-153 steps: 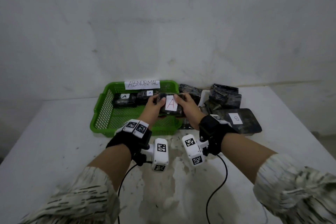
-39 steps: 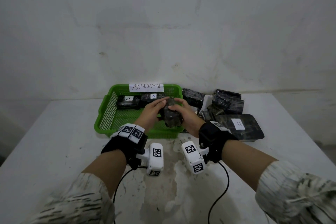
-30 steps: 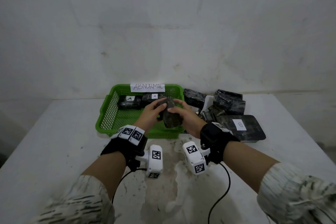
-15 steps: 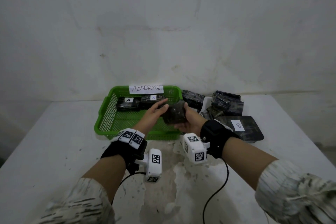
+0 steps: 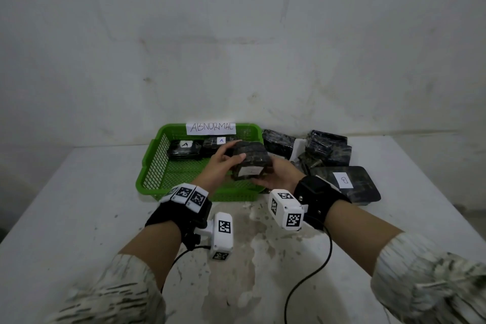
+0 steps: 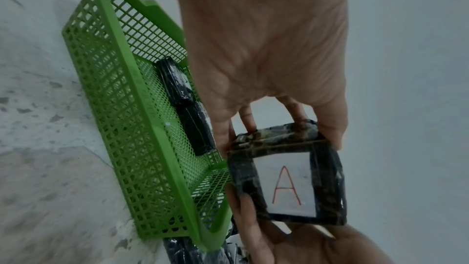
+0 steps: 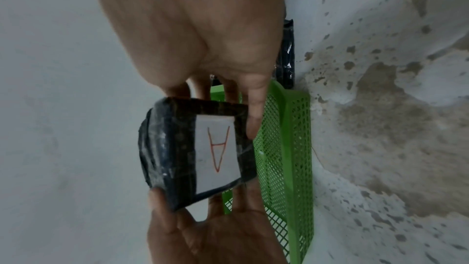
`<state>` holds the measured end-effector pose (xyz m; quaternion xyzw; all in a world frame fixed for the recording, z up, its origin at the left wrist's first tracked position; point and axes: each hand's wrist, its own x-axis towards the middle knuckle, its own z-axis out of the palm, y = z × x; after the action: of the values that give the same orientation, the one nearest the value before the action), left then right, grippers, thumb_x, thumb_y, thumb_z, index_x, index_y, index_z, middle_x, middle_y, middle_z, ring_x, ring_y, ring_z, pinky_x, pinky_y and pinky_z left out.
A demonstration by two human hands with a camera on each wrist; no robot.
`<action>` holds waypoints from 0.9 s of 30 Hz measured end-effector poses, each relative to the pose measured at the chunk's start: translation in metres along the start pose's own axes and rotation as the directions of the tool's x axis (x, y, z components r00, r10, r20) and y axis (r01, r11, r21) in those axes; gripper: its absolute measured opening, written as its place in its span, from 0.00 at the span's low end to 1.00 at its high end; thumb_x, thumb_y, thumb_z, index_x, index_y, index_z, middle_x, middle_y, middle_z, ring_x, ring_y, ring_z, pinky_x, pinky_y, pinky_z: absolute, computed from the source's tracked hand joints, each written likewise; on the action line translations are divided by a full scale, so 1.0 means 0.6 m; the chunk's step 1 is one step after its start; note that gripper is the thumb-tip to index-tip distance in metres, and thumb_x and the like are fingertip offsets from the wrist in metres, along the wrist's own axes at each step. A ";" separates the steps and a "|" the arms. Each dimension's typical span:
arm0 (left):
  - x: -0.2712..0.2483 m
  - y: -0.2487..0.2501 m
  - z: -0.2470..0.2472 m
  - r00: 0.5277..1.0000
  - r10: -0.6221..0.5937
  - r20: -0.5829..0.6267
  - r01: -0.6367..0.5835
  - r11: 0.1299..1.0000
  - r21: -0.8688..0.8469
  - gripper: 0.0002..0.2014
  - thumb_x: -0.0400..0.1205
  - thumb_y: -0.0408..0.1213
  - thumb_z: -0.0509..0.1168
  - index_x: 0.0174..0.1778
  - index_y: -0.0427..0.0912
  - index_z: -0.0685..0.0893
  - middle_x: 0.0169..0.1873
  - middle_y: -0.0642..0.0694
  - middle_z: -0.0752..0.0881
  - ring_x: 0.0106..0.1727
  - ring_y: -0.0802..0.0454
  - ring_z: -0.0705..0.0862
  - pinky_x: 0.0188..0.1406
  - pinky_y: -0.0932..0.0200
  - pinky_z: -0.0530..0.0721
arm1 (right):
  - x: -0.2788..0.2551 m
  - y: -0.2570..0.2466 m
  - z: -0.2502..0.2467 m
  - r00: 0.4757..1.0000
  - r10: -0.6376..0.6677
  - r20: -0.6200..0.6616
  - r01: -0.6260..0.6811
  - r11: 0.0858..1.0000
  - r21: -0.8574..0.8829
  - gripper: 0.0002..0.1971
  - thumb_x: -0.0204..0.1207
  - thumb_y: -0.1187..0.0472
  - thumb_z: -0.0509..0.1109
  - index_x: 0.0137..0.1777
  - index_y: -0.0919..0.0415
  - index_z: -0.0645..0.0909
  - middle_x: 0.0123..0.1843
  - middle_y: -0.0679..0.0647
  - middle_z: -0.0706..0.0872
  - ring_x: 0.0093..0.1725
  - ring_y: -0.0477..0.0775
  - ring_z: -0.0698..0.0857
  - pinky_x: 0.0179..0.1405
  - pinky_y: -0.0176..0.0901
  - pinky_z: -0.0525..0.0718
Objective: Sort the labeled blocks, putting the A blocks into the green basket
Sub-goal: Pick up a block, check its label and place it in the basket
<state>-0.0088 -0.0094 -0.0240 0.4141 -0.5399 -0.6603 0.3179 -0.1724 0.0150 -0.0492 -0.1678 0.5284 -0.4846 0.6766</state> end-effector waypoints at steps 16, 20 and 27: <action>0.016 -0.007 -0.014 0.995 0.039 -0.096 -0.041 0.999 -0.012 0.04 0.83 0.35 0.62 0.47 0.50 0.78 0.55 0.37 0.79 0.55 0.41 0.81 0.57 0.42 0.82 | -0.028 0.008 0.039 0.968 -0.196 0.154 0.221 0.960 -0.170 0.20 0.82 0.53 0.65 0.69 0.63 0.79 0.63 0.60 0.85 0.62 0.58 0.84 0.69 0.54 0.79; 0.013 -0.010 -0.010 0.996 0.020 -0.087 -0.026 0.998 -0.061 0.08 0.83 0.34 0.61 0.58 0.45 0.76 0.53 0.41 0.81 0.52 0.46 0.82 0.49 0.51 0.83 | -0.025 0.007 0.036 0.964 -0.230 0.131 0.251 0.952 -0.175 0.19 0.81 0.57 0.68 0.69 0.64 0.79 0.62 0.60 0.86 0.60 0.59 0.85 0.64 0.51 0.82; 0.016 -0.006 -0.005 0.993 -0.001 -0.118 -0.002 1.000 -0.026 0.19 0.84 0.31 0.59 0.72 0.39 0.71 0.48 0.44 0.82 0.44 0.51 0.83 0.42 0.57 0.83 | -0.020 0.008 0.031 0.972 -0.177 0.152 0.204 0.961 -0.188 0.19 0.80 0.57 0.68 0.68 0.65 0.80 0.62 0.60 0.85 0.58 0.57 0.85 0.62 0.50 0.83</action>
<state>-0.0105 -0.0180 -0.0298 0.4480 -0.5118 -0.6416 0.3547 -0.1535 0.0218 -0.0388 -0.3182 0.5098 -0.4789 0.6399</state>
